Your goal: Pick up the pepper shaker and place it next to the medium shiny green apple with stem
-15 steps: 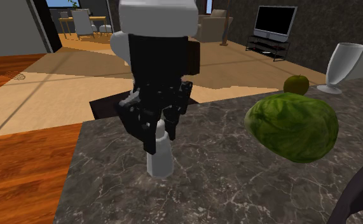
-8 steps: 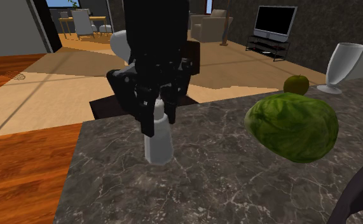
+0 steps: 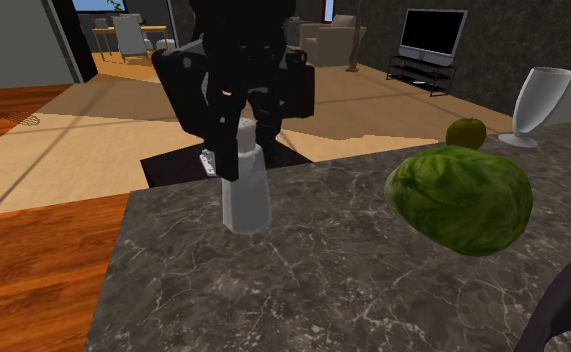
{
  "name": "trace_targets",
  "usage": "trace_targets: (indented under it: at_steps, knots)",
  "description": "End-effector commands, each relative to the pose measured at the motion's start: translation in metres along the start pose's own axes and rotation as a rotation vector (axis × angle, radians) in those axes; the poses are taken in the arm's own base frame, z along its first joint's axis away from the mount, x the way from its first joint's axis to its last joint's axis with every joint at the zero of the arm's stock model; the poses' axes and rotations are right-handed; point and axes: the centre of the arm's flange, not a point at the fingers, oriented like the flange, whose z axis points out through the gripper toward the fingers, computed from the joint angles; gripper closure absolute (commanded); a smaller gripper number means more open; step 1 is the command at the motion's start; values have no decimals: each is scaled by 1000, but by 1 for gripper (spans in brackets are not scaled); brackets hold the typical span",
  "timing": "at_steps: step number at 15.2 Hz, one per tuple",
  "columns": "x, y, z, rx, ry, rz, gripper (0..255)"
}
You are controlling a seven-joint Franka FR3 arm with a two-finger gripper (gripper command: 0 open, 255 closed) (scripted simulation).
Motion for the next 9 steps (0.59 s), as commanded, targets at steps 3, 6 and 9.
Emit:
trace_targets:
  at_steps: [3,6,9]
  knots:
    - [6,-39,-7,0,0,0,255]
    - [14,-78,-11,0,0,0,255]
    - [21,-117,-15,0,0,0,255]
